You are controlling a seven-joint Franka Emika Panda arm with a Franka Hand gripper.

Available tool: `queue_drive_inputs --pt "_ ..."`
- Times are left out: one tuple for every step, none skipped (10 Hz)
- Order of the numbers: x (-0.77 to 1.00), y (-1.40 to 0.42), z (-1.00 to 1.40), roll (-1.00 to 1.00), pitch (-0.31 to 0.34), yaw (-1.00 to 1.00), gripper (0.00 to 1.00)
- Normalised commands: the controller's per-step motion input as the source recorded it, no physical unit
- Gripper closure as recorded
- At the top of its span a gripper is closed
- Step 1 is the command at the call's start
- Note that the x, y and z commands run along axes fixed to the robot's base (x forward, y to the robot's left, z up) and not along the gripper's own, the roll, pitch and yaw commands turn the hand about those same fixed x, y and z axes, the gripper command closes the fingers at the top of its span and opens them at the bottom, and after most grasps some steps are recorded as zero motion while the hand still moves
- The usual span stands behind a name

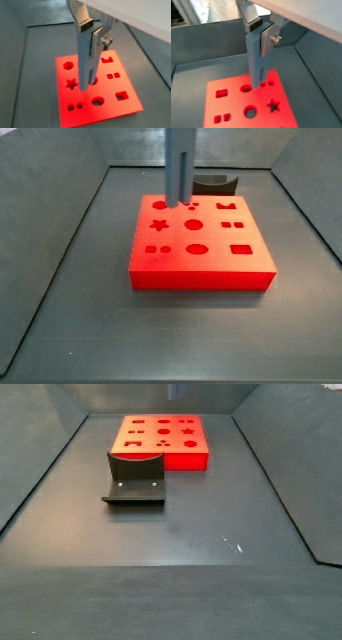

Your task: Insert the double-square object.

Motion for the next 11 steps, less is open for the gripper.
queue_drive_inputs --pt "0.56 0.06 -0.01 0.03 0.000 -0.64 1.00" --pt "0.57 0.05 0.00 0.03 0.000 -0.63 1.00" --pt "0.58 0.05 0.00 0.02 0.000 -0.61 1.00" --pt "0.58 0.05 0.00 0.02 0.000 -0.61 1.00" --pt "0.56 0.05 0.00 0.03 0.000 -0.62 1.00" --pt "0.50 0.05 0.00 0.02 0.000 -0.66 1.00" --pt "0.45 0.07 -0.01 0.04 0.000 -0.68 1.00" --pt "0.46 0.09 -0.09 0.08 0.000 -0.66 1.00" --pt "0.49 0.11 -0.16 0.10 0.000 -0.65 1.00" --pt "0.57 0.12 -0.27 0.16 0.000 -0.57 1.00" --pt "0.63 0.13 -0.33 0.20 0.020 -0.49 1.00"
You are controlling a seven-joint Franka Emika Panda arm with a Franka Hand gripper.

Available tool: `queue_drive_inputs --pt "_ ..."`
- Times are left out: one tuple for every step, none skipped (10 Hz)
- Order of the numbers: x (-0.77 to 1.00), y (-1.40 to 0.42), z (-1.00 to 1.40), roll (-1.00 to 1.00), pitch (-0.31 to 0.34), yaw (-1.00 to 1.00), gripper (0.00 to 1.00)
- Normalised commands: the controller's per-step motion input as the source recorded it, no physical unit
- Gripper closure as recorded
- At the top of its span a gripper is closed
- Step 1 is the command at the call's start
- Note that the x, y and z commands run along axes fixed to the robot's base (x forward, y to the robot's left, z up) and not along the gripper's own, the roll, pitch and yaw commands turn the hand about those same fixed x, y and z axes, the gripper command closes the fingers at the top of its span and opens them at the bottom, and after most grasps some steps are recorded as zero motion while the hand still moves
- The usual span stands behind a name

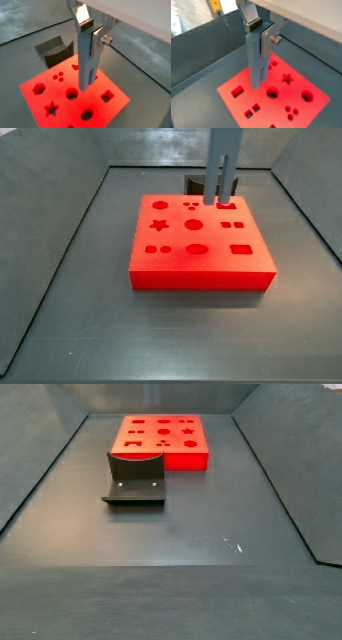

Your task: Insert the double-square object.

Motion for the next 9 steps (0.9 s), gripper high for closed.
queue_drive_inputs --pt "0.66 0.14 -0.40 0.23 0.051 -0.44 1.00" --pt "0.69 0.15 -0.41 0.24 0.060 -0.41 1.00" --pt "0.78 0.11 -0.31 0.19 0.021 -0.37 1.00" --pt "0.87 0.07 -0.21 0.14 0.003 -0.31 1.00" --pt "0.88 0.05 -0.18 0.13 0.024 -0.28 1.00" --pt "0.84 0.00 -0.10 0.13 0.084 -0.23 1.00" --pt "0.77 -0.03 -0.10 0.04 0.047 -0.30 1.00" --pt "0.27 0.05 -0.05 0.04 0.067 -0.19 1.00" --pt "0.00 0.02 -0.15 0.09 0.000 0.00 1.00"
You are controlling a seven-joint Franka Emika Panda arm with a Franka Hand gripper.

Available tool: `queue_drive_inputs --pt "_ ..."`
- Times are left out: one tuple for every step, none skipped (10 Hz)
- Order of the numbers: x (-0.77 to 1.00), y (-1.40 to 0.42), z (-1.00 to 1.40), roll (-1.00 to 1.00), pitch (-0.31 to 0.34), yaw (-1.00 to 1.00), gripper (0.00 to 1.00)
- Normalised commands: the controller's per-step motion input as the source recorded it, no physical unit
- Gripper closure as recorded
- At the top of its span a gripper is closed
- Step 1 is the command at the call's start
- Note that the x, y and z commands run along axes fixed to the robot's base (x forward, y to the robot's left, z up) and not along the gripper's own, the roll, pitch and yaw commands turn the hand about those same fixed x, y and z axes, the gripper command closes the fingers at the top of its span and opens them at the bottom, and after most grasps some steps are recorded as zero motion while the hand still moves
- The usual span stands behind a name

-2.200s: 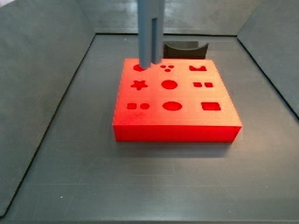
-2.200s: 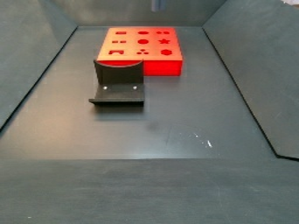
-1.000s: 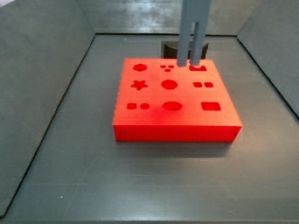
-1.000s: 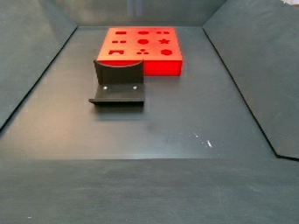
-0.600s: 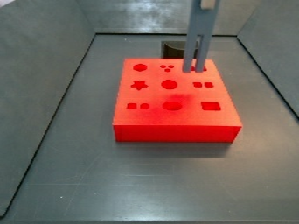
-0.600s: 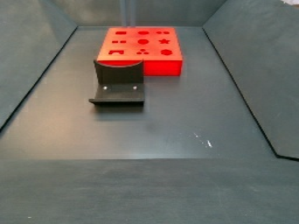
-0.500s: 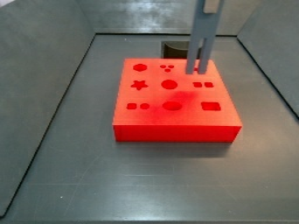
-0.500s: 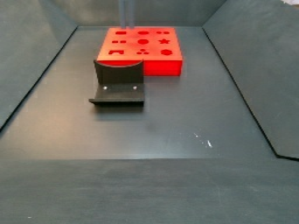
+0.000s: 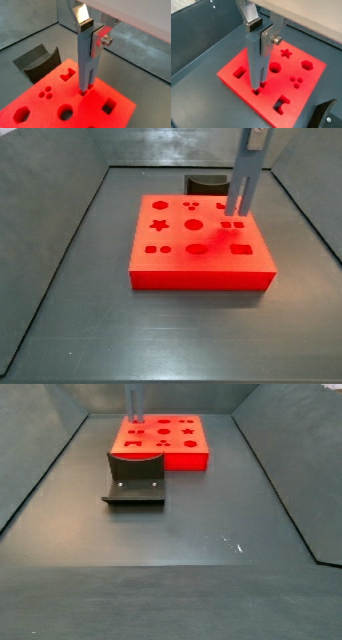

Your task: Insert the double-square object.

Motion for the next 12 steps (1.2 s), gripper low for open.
queue_drive_inputs --pt "0.00 0.00 -0.29 0.08 0.000 0.00 1.00" --pt "0.00 0.00 -0.34 0.05 0.000 0.07 1.00" --pt "0.01 0.00 -0.36 0.01 0.000 0.23 1.00" --pt "0.01 0.00 -0.32 0.00 0.000 0.26 1.00" --pt "0.01 0.04 -0.31 0.00 0.000 0.29 1.00" --pt "0.07 0.04 -0.30 0.00 0.000 0.25 1.00" --pt "0.14 0.05 -0.29 0.00 0.000 0.18 1.00" --pt "0.20 0.06 -0.32 0.00 0.000 0.09 1.00" --pt "0.25 0.05 -0.34 0.00 0.007 0.00 1.00" --pt "0.14 0.03 -0.31 -0.01 0.000 -0.03 1.00" --pt "0.07 0.03 -0.32 -0.02 0.000 -0.02 1.00" --pt "0.00 0.04 -0.31 -0.02 0.000 0.00 1.00"
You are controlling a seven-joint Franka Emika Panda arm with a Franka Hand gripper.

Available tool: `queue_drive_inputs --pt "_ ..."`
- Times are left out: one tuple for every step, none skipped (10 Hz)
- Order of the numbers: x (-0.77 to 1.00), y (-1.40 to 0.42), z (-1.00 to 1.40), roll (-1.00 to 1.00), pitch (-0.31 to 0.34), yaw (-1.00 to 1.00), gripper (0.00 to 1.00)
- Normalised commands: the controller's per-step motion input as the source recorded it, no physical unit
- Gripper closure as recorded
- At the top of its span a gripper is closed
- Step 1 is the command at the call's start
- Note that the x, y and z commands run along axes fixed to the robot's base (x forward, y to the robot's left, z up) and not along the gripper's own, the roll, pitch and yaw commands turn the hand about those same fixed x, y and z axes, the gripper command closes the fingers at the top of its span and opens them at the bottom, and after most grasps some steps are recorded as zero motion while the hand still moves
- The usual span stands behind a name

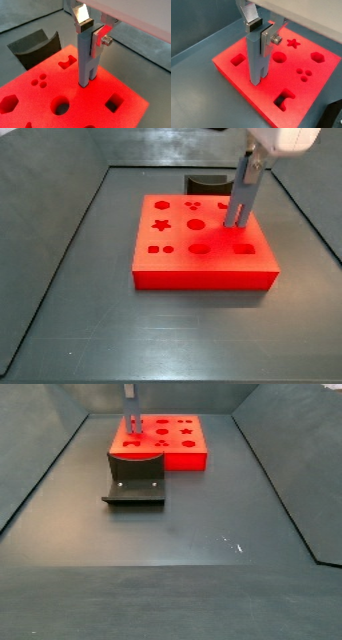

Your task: Insert the double-square object.

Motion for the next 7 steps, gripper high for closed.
queue_drive_inputs --pt "0.00 0.02 -0.35 -0.02 0.000 0.00 1.00" --pt "0.00 0.04 -0.37 -0.01 0.000 0.00 1.00" --pt "0.00 0.05 -0.36 0.00 -0.011 0.00 1.00" --pt "0.00 0.07 -0.32 0.00 -0.007 0.00 1.00" --pt "-0.03 0.00 -0.10 0.00 0.000 0.00 1.00" --pt "0.00 0.04 0.00 -0.04 0.000 0.00 1.00" --pt "0.00 0.00 0.00 0.00 0.000 0.00 1.00"
